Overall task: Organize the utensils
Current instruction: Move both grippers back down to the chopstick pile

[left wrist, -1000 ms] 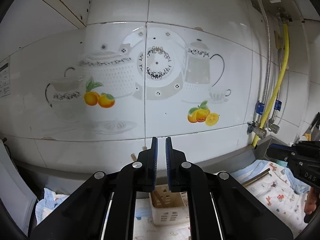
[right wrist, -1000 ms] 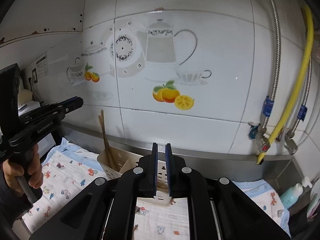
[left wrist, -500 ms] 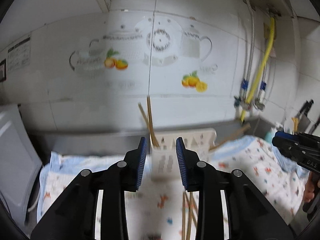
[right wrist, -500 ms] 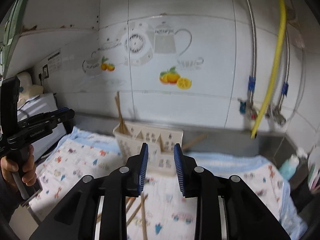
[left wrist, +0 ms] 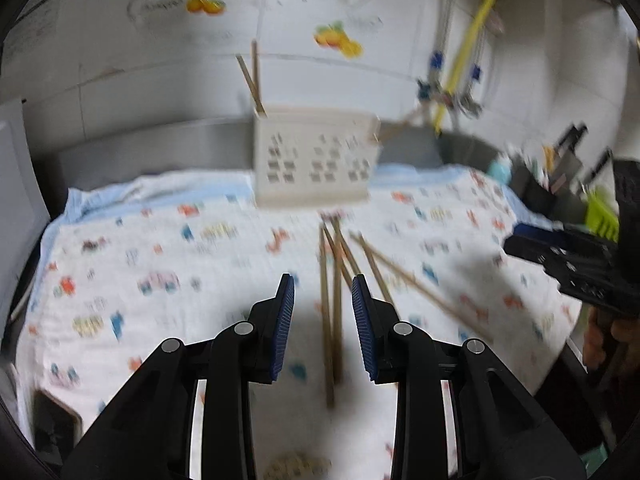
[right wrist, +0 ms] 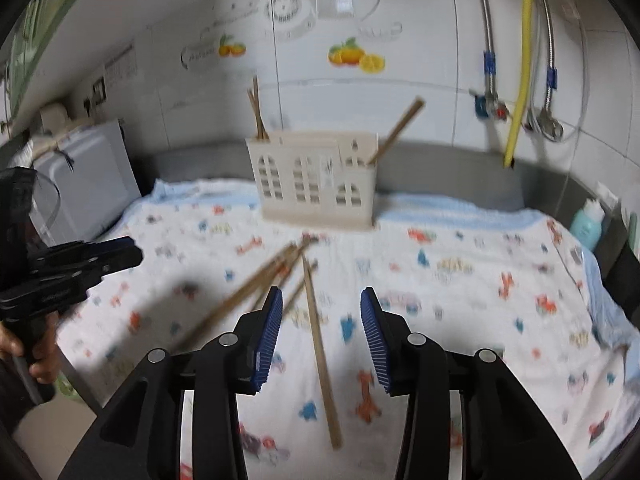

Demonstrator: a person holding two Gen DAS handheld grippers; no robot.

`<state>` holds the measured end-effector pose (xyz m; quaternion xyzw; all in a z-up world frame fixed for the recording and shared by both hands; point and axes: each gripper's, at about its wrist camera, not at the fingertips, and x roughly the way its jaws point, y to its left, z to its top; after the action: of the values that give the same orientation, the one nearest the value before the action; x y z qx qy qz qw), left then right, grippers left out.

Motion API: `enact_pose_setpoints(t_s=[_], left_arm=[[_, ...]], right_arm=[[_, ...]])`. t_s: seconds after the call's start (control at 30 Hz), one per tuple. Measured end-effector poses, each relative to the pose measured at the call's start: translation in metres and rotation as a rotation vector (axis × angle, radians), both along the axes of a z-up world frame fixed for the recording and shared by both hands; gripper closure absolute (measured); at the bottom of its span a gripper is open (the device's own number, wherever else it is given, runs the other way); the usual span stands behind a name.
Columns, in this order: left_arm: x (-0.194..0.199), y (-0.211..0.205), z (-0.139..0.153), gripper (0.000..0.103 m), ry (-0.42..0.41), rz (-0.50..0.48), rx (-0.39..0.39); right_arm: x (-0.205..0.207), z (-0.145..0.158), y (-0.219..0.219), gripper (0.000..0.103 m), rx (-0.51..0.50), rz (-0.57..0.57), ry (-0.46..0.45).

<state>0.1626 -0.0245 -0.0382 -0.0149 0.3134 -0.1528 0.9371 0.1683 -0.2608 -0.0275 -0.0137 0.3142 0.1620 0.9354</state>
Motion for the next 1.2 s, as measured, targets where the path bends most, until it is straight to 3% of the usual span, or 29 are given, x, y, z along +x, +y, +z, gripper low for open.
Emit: enact_pose_setpoints(t_s=[0.2,0.33,0.8,1.2], left_arm=[[-0.014,-0.015,-0.039,0.073,0.082,-0.066,0.003],[-0.013,-0.023,-0.054,0.073,0.104,-0.062,0.043],[-0.005,-0.008,-0.085,0.077,0.198,0.004,0.091],[0.009,-0.006,-0.084,0.078,0.191,0.056,0.140]], right_arm=[[-0.010,-0.038,-0.001,0.063,-0.002,-0.019,0.069],[-0.011,-0.053,-0.004,0.063,0.000,-0.029,0.102],[-0.006,-0.071,-0.008,0.063,0.028,-0.036,0.145],[-0.004,-0.081,-0.008,0.063,0.030,-0.038,0.172]])
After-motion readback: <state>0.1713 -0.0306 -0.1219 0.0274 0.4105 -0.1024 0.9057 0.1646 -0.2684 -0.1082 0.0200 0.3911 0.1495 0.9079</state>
